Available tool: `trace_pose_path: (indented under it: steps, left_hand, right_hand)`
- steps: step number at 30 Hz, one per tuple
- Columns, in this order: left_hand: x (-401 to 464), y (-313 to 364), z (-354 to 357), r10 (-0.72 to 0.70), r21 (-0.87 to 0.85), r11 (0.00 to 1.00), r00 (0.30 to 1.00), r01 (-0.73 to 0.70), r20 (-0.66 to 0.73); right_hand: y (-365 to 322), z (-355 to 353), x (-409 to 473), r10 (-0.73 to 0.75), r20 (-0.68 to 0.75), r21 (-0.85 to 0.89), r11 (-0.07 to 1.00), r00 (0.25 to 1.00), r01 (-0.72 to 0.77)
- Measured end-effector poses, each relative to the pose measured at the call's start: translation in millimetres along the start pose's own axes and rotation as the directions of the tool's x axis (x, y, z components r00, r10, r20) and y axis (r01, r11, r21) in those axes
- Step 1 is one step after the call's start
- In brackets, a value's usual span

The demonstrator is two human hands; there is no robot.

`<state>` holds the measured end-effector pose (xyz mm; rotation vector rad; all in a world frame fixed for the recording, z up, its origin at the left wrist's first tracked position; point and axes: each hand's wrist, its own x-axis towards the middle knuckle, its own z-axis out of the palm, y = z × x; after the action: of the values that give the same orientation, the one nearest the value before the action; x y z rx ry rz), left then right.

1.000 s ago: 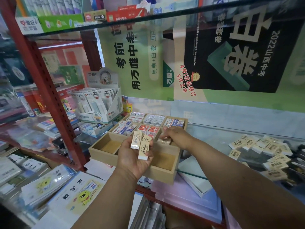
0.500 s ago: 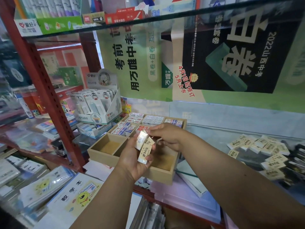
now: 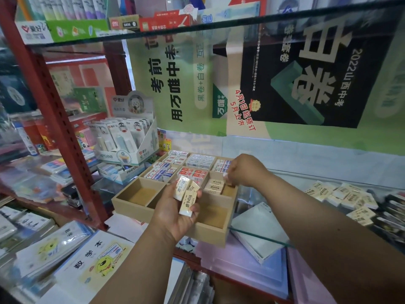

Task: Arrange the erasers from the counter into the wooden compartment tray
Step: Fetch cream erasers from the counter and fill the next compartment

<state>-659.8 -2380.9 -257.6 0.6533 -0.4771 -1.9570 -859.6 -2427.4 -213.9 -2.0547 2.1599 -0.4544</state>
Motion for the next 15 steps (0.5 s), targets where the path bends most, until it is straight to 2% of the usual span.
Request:
trace_pose_path:
  steps: [2,4,9,13,15]
  left_hand:
    - [0,-1,1,-0.004,-0.010,1.000,1.000,0.004,0.006]
    - [2,0,2,-0.004,-0.015,1.000,1.000,0.004,0.003]
    - [0,1,0,-0.008,-0.016,1.000,1.000,0.008,-0.002]
    - [1,1,0,-0.014,-0.023,1.000,1.000,0.014,0.008]
    - [2,1,-1,-0.016,-0.022,1.000,1.000,0.016,0.000]
  right_hand:
    - [0,8,-1,-0.059,-0.025,-0.189,0.981,0.998,0.053]
    - [1,15,2,-0.077,-0.033,-0.293,0.954,0.997,0.064]
    - [0,30,-3,0.026,0.030,-0.294,0.956,0.999,-0.016]
    - [5,34,-12,0.061,0.067,-0.070,0.996,0.996,-0.056]
    - [9,38,-12,0.001,0.142,-0.149,0.989,0.990,0.020]
